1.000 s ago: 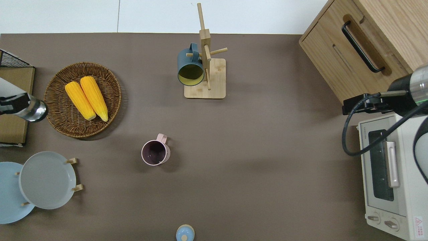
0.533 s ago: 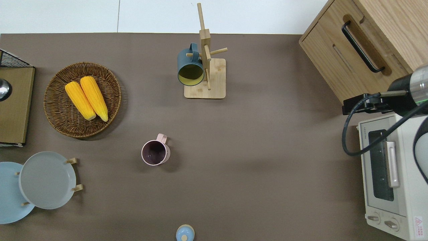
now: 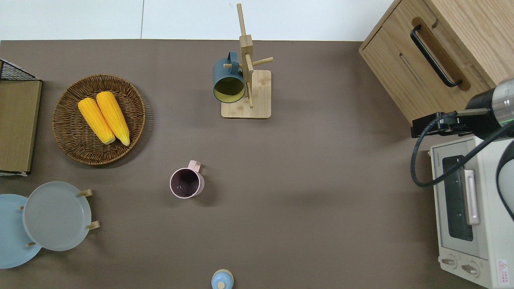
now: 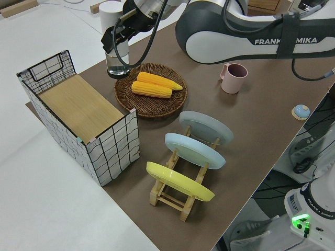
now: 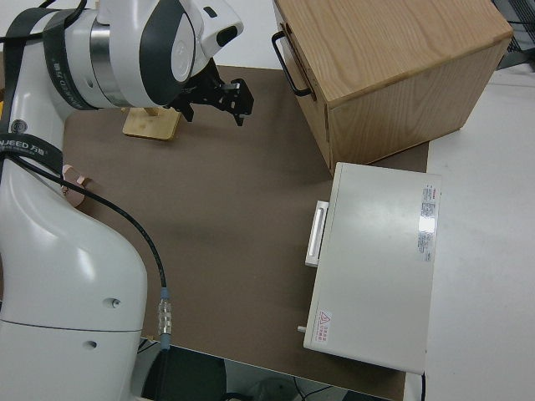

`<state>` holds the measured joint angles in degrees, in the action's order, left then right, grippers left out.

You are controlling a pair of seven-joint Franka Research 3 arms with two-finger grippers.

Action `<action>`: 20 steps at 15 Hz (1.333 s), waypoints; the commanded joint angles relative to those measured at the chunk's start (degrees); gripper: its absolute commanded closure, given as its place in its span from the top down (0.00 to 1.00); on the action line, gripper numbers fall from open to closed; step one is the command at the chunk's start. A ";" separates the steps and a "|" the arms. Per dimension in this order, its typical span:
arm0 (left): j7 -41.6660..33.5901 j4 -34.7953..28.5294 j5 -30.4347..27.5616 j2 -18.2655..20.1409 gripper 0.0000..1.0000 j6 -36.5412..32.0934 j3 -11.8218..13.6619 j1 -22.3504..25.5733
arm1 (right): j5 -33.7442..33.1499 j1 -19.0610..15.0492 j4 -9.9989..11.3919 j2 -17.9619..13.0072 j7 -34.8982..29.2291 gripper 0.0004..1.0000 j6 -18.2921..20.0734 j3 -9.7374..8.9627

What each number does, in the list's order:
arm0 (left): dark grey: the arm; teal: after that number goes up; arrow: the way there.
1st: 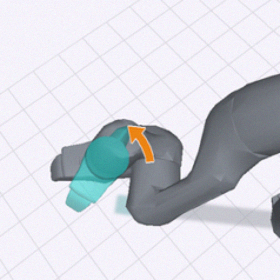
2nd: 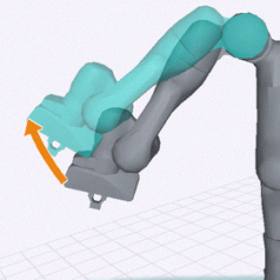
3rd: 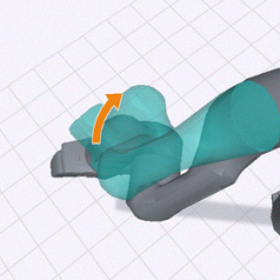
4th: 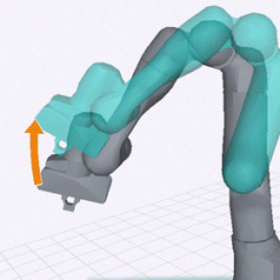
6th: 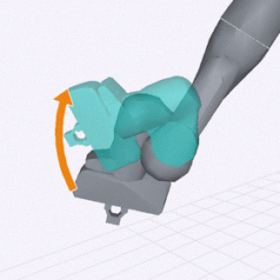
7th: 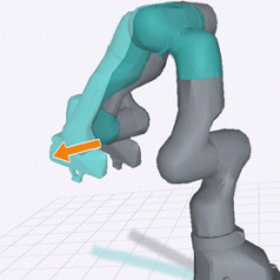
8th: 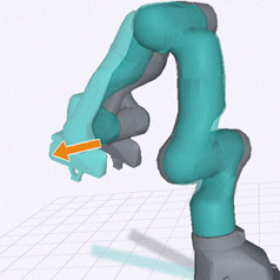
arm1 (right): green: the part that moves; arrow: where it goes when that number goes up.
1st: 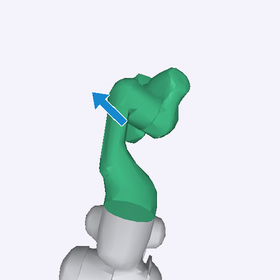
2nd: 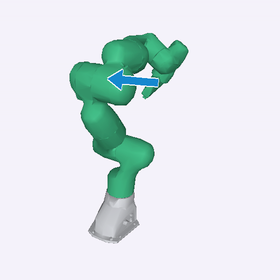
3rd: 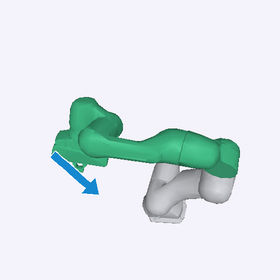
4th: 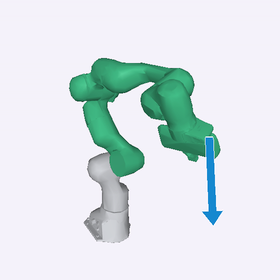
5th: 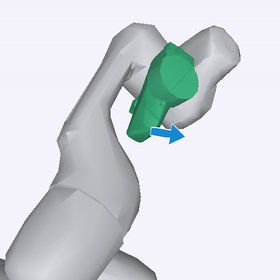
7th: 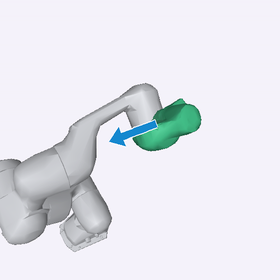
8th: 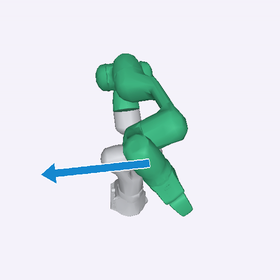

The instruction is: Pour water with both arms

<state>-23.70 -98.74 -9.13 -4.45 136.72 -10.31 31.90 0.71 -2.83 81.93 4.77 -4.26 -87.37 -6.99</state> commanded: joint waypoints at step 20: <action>-27.27 10.23 -19.26 -14.36 0.00 1.35 -0.68 9.76 | 0.26 -0.77 -0.11 -0.11 0.92 0.99 0.45 -0.57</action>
<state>-49.44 -90.63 -26.65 -17.53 137.61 -10.52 41.30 0.71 -2.83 81.93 4.77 -4.26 -87.37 -6.99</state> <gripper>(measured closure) 0.366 0.004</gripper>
